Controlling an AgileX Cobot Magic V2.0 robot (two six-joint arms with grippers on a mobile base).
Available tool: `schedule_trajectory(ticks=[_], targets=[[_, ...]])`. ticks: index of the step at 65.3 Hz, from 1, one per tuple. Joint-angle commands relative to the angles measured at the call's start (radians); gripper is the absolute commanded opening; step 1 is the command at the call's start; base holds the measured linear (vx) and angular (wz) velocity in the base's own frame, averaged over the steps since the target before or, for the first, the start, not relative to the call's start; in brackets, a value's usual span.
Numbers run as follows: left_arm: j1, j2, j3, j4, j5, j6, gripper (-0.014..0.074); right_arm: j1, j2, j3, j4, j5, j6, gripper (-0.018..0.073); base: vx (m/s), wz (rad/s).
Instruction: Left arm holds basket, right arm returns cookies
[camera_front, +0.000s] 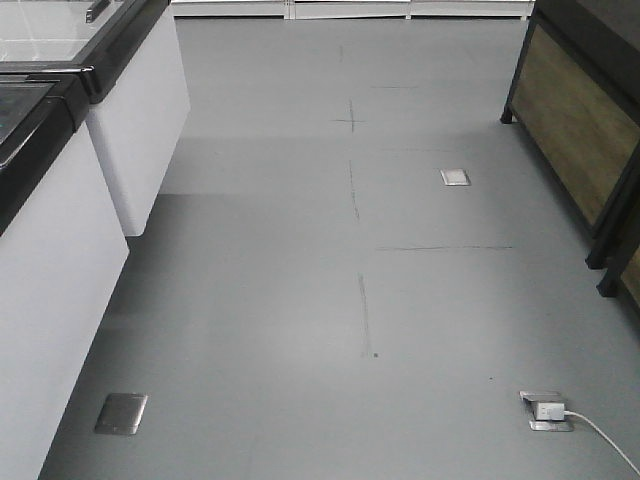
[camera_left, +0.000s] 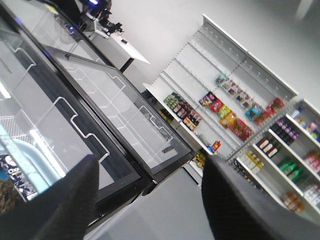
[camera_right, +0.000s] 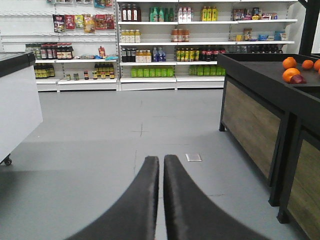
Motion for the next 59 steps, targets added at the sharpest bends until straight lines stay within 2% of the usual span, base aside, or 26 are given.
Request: schedule_trajectory(ticks=[1, 14, 23, 26, 36, 41, 59], targets=[[0.042, 0.0, 0.005, -0.01, -0.045, -0.129, 0.0436, 0.0, -0.013, 0.019, -0.005, -0.072, -0.006, -0.0006, 0.0, 0.0], [0.087, 0.0, 0.126, -0.01, -0.053, -0.369, 0.0436, 0.0, -0.013, 0.019, -0.005, -0.072, -0.006, -0.0006, 0.0, 0.0], [0.089, 0.0, 0.217, -0.01, -0.165, -0.487, 0.0436, 0.0, -0.013, 0.019, -0.005, -0.072, -0.006, -0.0006, 0.0, 0.0], [0.089, 0.001, 0.245, -0.01, -0.222, -0.509, 0.0436, 0.0, -0.013, 0.019, -0.005, -0.072, -0.006, -0.0006, 0.0, 0.0], [0.089, 0.012, 0.343, -0.01, -0.519, -0.557, 0.0436, 0.0, -0.013, 0.019, -0.005, -0.072, -0.006, -0.0006, 0.0, 0.0], [0.089, 0.034, 0.38, -0.01, -0.615, -0.591, 0.0436, 0.0, -0.013, 0.019, -0.005, -0.072, -0.006, -0.0006, 0.0, 0.0], [0.088, 0.141, 0.393, -0.01, -0.77, -0.702, 0.0436, 0.0, -0.013, 0.019, -0.005, -0.072, -0.006, -0.0006, 0.0, 0.0]])
